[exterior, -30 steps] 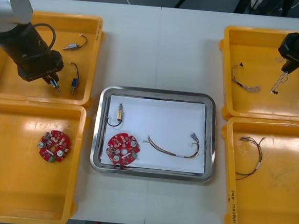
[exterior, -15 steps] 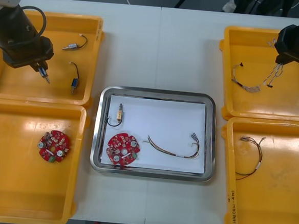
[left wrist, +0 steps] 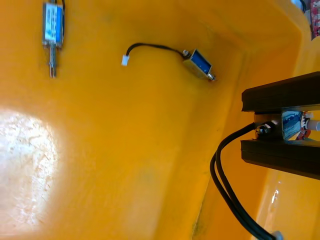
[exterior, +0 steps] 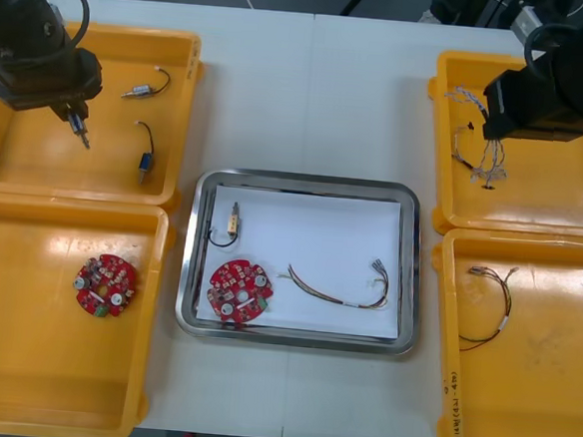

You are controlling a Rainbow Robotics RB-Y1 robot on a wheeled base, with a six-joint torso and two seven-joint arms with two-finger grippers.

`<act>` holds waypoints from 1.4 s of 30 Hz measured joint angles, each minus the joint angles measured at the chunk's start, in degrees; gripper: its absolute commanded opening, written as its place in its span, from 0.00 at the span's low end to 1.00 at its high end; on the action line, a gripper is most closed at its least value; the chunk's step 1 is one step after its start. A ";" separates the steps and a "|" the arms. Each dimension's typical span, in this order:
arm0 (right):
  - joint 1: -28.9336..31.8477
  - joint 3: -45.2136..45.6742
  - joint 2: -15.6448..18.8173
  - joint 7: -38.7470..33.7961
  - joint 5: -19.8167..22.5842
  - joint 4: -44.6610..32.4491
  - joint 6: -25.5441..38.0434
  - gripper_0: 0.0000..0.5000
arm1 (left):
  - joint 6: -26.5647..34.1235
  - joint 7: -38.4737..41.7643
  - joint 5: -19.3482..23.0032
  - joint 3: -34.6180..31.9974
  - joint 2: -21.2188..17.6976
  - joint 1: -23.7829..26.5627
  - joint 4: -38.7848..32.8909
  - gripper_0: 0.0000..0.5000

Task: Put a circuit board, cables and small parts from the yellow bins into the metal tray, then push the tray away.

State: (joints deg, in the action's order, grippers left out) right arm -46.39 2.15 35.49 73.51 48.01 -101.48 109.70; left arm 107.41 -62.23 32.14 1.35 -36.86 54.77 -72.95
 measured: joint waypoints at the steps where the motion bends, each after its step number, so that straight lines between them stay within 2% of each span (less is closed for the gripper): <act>1: 0.01 -0.75 0.12 0.98 0.80 -1.19 0.02 0.00 | 0.47 0.00 0.04 0.00 0.00 -0.14 -1.16 0.00; 7: 0.01 -5.52 0.37 2.96 1.90 -7.03 0.06 0.00 | 1.98 0.00 0.09 0.00 0.00 -0.91 -6.04 0.00; 12: -0.05 -9.56 0.47 13.18 1.92 -7.82 0.07 0.00 | 2.02 0.00 0.07 0.00 0.06 -2.41 -10.36 0.00; 18: -0.74 -14.84 0.48 15.62 1.99 -7.89 0.07 0.00 | 2.05 0.00 -0.47 0.00 1.24 -3.57 -13.79 0.00; 23: -2.08 -19.87 0.39 24.43 1.06 -7.93 0.07 0.00 | 2.08 0.00 -0.74 0.00 3.07 -3.64 -16.12 0.00; 32: -3.06 -23.87 -3.92 24.79 -0.88 -7.77 0.07 0.00 | 2.10 0.00 -0.75 0.00 4.84 -3.75 -21.23 0.00; 40: -4.39 -30.58 -6.07 25.22 -3.99 -5.91 0.06 0.00 | 2.11 0.00 -0.72 0.00 4.98 -6.05 -24.81 0.00; 42: -4.64 -31.82 -6.55 27.40 -4.59 -5.01 -0.29 0.00 | 2.12 0.00 -0.70 0.00 4.98 -6.25 -24.86 0.00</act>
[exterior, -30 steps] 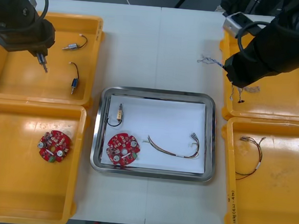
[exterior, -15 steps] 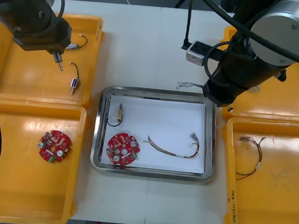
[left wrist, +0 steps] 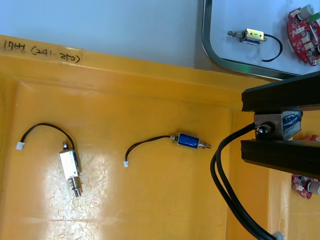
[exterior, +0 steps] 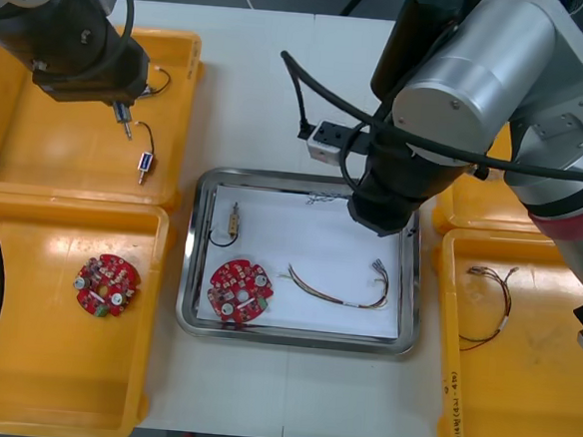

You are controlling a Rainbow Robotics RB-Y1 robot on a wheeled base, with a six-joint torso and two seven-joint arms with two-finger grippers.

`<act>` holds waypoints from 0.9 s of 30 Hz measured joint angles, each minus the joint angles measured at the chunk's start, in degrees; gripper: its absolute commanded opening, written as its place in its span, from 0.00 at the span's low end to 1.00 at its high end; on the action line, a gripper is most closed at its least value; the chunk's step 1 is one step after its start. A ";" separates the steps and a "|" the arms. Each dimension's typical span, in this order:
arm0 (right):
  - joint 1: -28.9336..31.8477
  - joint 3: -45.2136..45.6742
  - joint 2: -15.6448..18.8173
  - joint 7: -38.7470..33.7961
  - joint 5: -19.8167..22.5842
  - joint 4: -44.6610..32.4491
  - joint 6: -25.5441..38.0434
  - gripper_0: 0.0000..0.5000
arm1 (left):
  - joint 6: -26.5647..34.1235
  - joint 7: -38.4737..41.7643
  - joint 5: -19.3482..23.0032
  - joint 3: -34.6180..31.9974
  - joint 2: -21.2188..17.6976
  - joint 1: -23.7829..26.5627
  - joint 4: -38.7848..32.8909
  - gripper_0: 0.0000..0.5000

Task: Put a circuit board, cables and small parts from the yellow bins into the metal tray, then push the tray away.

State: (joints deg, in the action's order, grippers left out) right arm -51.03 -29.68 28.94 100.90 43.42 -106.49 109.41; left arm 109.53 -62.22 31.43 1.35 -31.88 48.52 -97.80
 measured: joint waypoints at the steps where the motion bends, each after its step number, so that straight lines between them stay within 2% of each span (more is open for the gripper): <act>1: -0.11 -0.48 -0.21 2.07 -0.47 0.55 -0.45 0.00 | 0.00 0.00 0.01 0.00 0.01 -0.07 0.00 0.00; 4: -0.28 -1.45 -0.72 9.65 -1.16 2.90 -2.90 0.00 | 0.01 0.00 0.05 0.00 0.03 -0.19 -0.01 0.00; 8: -0.29 -1.73 -1.38 11.54 -1.88 5.72 -5.23 0.00 | 0.01 0.00 0.17 0.00 0.03 -0.26 -0.01 0.00; 15: -0.32 -5.34 -2.07 20.21 -7.11 7.11 -9.24 0.00 | 0.02 0.00 0.20 0.00 0.04 -0.29 -0.01 0.00; 27: -0.38 -11.77 -2.10 20.75 -7.91 11.23 -13.94 0.00 | 0.02 0.00 0.58 0.00 0.04 -0.30 -0.01 0.00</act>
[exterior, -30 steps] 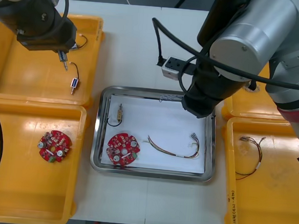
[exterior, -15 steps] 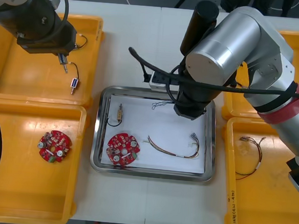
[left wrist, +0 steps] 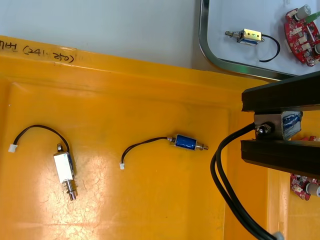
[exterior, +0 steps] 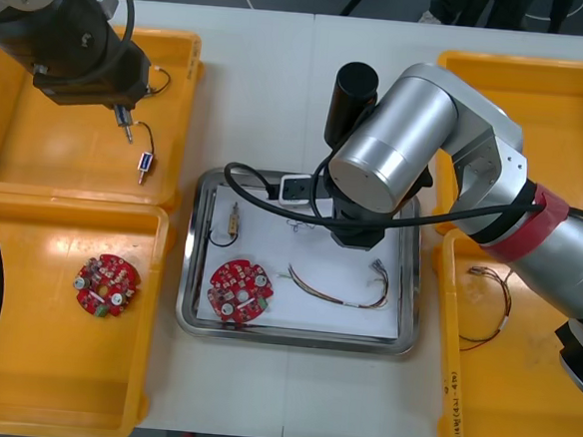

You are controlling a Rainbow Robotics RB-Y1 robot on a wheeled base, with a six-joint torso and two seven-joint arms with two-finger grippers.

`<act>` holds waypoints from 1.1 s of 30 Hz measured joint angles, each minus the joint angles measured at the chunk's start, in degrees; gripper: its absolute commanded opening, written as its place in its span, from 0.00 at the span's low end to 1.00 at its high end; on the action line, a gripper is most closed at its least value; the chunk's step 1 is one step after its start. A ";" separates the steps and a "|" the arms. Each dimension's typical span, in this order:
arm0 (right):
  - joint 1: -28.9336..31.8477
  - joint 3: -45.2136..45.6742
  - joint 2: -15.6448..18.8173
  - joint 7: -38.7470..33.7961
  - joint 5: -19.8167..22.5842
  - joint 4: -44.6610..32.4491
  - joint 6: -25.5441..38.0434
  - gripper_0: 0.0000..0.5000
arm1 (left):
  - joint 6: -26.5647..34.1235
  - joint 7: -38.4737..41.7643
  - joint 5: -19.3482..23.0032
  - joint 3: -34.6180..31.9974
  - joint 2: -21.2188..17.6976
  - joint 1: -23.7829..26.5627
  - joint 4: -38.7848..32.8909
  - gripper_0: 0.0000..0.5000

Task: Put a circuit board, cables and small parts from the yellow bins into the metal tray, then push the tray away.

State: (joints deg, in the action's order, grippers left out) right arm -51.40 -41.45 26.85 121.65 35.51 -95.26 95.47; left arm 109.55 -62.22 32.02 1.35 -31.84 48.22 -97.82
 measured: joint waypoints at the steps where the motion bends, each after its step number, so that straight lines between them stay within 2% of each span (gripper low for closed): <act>1: 0.00 -0.30 0.00 0.24 0.00 0.61 -0.44 0.00 | 0.00 0.00 0.08 0.00 0.00 0.00 0.00 0.00; 9: 0.00 -1.15 0.00 2.41 0.00 4.59 -3.63 0.00 | 0.00 0.00 0.43 0.00 0.00 -0.01 0.00 0.00; 10: 0.00 -1.30 0.00 2.51 0.00 4.91 -3.89 0.11 | 0.00 0.00 0.50 0.00 0.00 -0.01 0.00 0.00; 11: 0.00 -1.45 0.00 2.51 0.00 5.17 -4.05 0.11 | 0.00 0.00 0.60 0.00 0.00 -0.01 0.00 0.00; 12: 0.00 -1.50 0.00 2.51 0.00 5.31 -4.06 0.49 | 0.00 0.00 0.64 0.00 0.00 -0.01 0.00 0.00; 14: 0.00 -1.51 0.00 2.51 -0.02 5.44 -4.06 0.97 | 0.00 0.00 0.66 0.00 0.00 -0.01 0.00 0.00; 15: 0.00 -1.51 0.00 2.51 -0.03 5.45 -4.06 1.00 | 0.00 0.00 0.68 0.00 0.00 -0.01 0.00 0.00; 23: -0.05 -1.43 0.00 2.51 -0.22 5.46 -3.36 1.00 | 0.00 0.00 1.23 0.00 0.00 -0.01 0.00 0.00; 33: -0.11 0.60 0.00 2.52 1.24 2.45 2.80 1.00 | 0.00 0.00 1.27 0.00 0.00 -0.01 0.00 0.00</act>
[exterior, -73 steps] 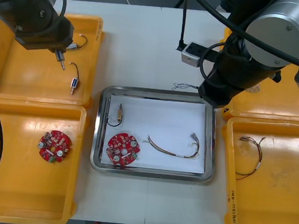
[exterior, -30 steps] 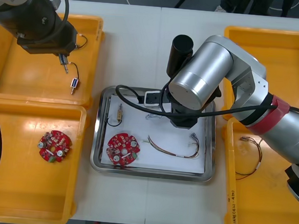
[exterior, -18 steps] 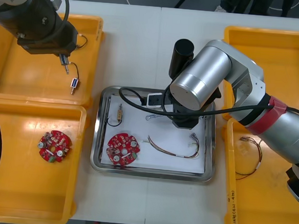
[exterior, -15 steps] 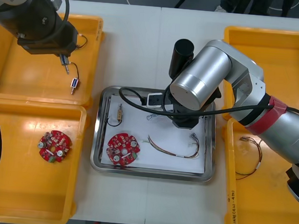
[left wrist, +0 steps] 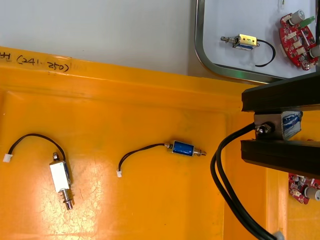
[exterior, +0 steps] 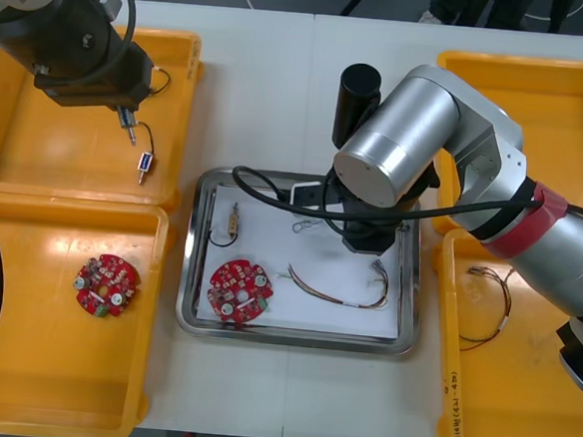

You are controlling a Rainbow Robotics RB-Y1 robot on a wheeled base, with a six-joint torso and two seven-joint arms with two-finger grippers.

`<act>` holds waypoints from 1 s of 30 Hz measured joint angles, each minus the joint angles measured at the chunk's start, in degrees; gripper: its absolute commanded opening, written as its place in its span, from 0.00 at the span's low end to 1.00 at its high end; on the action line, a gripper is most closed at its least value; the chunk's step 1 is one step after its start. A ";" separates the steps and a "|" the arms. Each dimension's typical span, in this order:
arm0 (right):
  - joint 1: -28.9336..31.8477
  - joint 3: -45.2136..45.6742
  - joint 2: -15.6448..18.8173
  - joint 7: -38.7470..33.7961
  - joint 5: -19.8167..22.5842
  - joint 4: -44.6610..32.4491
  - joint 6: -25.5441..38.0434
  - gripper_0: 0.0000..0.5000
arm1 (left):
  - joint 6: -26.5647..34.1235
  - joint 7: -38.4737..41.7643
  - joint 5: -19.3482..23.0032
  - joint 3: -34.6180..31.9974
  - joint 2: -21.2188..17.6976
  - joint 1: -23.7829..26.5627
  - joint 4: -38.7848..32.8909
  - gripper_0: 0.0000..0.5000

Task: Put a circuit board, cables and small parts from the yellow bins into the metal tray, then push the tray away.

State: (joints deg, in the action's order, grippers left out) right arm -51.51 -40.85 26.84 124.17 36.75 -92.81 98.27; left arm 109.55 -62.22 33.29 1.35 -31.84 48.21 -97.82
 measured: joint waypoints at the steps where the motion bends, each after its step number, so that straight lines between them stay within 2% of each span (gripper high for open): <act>1: 0.00 0.18 0.00 0.00 0.00 -0.72 0.56 1.00 | 0.00 0.00 0.01 0.00 0.00 0.00 -0.01 0.00; 8: 0.00 1.00 0.00 0.00 0.03 -3.79 2.41 1.00 | 0.02 0.00 0.22 0.00 0.00 0.00 -0.13 0.00; 18: -0.01 3.39 -0.84 0.00 0.22 -3.94 5.90 1.00 | 0.02 0.00 1.17 0.16 0.00 0.00 -1.17 0.00; 25: -0.01 9.53 -3.58 0.00 0.04 -4.64 11.42 1.00 | 0.02 0.00 1.69 1.67 0.00 0.00 -1.75 0.00; 30: 0.15 14.58 -4.19 -0.02 -1.71 -10.63 11.50 1.00 | 0.02 0.00 2.20 3.30 0.06 0.00 -2.11 0.00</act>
State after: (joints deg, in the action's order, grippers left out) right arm -51.36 -26.26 22.65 124.15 35.05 -103.44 109.77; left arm 109.57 -62.22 35.50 4.64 -31.77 48.21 -99.93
